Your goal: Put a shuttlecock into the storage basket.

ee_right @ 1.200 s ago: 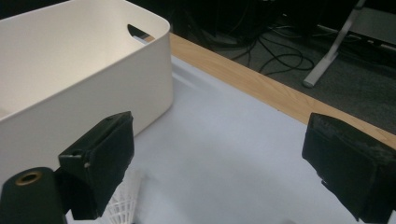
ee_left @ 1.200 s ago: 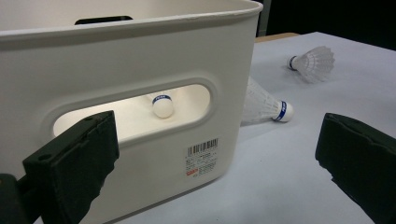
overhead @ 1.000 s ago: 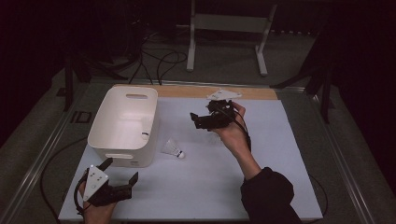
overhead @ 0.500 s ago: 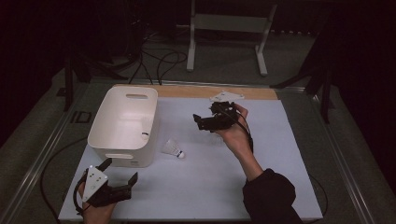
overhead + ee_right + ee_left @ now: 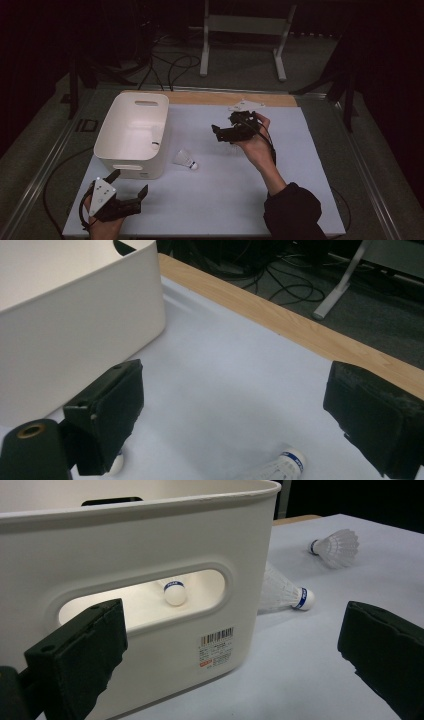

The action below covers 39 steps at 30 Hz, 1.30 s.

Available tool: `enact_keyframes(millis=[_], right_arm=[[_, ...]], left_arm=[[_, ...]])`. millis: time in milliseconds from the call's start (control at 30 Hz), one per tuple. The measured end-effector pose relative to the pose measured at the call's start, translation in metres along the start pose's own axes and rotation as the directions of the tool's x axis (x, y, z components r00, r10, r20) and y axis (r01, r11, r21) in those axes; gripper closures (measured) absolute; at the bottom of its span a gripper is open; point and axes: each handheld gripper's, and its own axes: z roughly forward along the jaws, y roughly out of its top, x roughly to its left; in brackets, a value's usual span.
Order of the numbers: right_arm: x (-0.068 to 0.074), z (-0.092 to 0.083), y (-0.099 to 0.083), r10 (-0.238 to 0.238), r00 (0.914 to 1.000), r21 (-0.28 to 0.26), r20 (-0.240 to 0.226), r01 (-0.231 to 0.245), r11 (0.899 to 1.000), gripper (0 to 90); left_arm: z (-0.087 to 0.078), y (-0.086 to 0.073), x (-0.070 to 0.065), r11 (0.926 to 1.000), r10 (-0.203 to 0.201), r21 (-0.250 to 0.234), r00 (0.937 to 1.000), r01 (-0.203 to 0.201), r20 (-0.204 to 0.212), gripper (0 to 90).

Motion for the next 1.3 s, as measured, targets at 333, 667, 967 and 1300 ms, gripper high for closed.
enact_keyframes(millis=[333,667,967,1300], right_arm=[[-0.004,-0.003,-0.006,-0.008,0.9997,0.014,0.022,0.008,1.000,9.6],[-0.012,-0.004,-0.019,0.004,0.9992,0.040,0.039,-0.006,0.999,9.8],[-0.019,-0.003,-0.029,0.014,0.9987,0.056,0.050,-0.017,0.998,11.6],[-0.023,-0.002,-0.039,0.009,0.9981,0.084,0.061,-0.014,0.996,11.7]], left_arm=[[0.000,0.000,0.000,1.0000,0.000,-0.001,1.0000,0.000,0.000,0.2],[0.000,0.000,0.000,1.0000,0.000,0.001,1.0000,0.000,0.000,0.2],[0.001,-0.001,0.000,1.0000,-0.002,0.000,1.0000,0.002,0.002,0.2],[0.001,-0.001,0.000,1.0000,-0.001,0.000,1.0000,0.001,0.002,0.2]])
